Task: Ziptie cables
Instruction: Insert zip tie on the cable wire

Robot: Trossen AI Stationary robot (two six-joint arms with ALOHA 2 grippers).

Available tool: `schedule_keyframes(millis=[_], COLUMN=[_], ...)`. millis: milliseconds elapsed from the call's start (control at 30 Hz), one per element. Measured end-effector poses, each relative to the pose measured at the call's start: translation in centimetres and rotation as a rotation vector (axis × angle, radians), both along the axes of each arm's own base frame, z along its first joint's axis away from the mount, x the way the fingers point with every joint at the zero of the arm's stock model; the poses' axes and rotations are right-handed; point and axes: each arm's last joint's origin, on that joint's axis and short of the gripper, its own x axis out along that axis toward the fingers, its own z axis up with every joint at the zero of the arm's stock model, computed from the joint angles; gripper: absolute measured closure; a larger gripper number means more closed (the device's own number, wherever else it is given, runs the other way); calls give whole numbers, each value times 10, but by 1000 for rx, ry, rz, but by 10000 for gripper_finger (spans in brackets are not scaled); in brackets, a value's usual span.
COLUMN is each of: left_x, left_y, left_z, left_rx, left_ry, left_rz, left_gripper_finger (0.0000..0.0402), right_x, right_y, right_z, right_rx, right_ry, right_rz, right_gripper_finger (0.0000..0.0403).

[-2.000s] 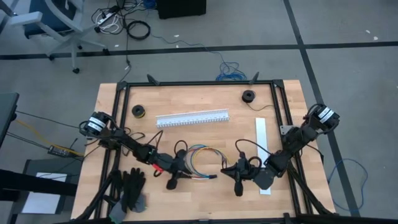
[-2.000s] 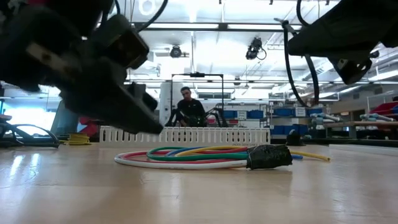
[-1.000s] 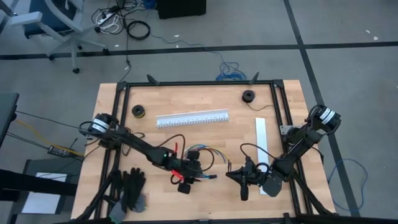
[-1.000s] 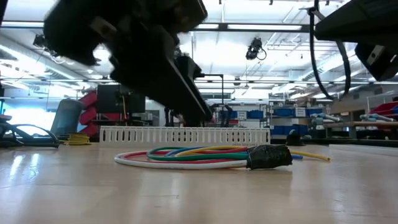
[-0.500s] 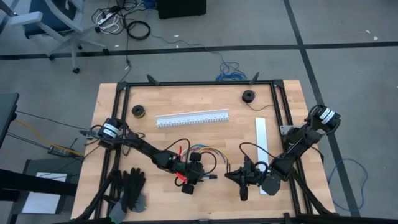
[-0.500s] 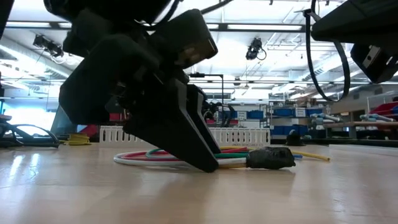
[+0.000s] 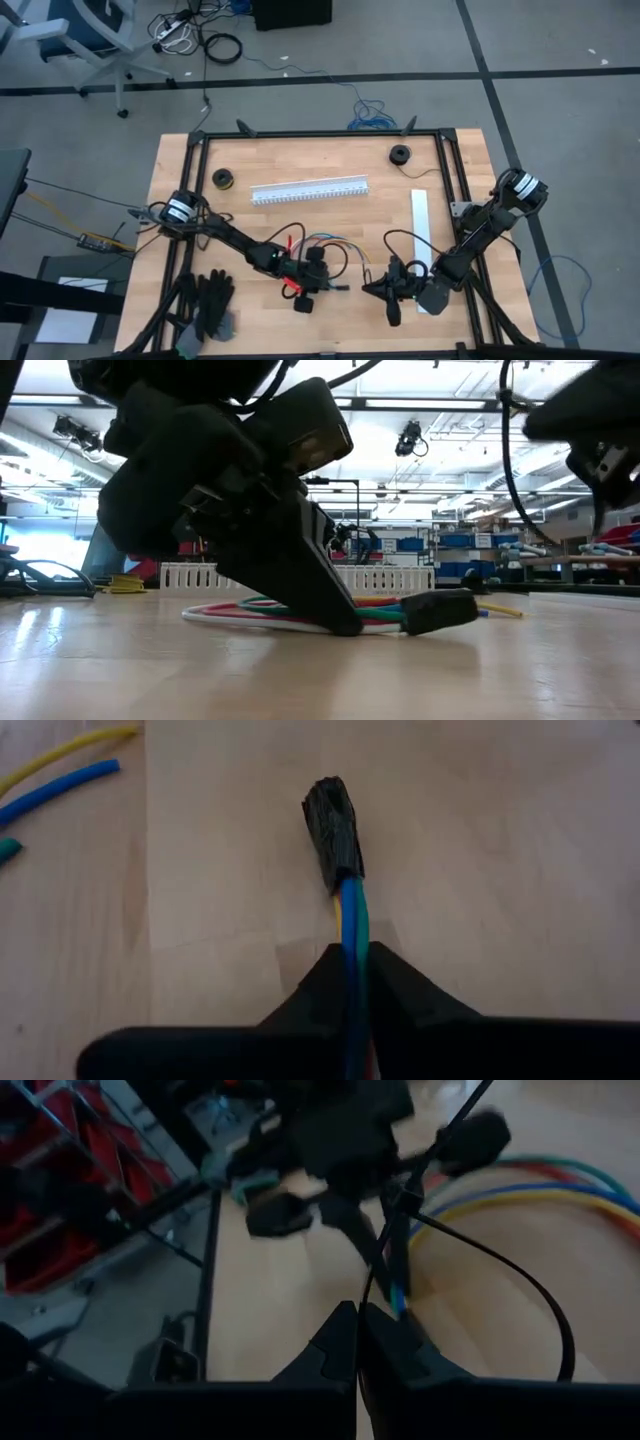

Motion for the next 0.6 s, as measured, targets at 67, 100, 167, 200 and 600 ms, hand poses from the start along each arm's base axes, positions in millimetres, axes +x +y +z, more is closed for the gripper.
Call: schedule_keyframes(millis=[67, 100, 167, 200, 600], left_x=[2, 4, 7, 8, 26], left_y=[-1, -1, -2, -3, 5], left_z=[2, 4, 7, 8, 23], left_rx=[-12, -13, -15, -17, -23], left_ry=[-30, -34, -37, -41, -106], left_rz=[1, 0, 0, 0, 57], left_gripper_finger=[397, 397, 398, 399, 401], right_x=[1, 1, 3, 5, 39], right_y=[-1, -2, -3, -5, -8], right_z=[-2, -2, -2, -2, -37], right_rx=[-3, -1, 9, 23, 84], right_ry=[16, 20, 31, 41, 120], right_rz=[1, 6, 28, 40, 103], right_gripper_finger=[402, 402, 402, 402, 402])
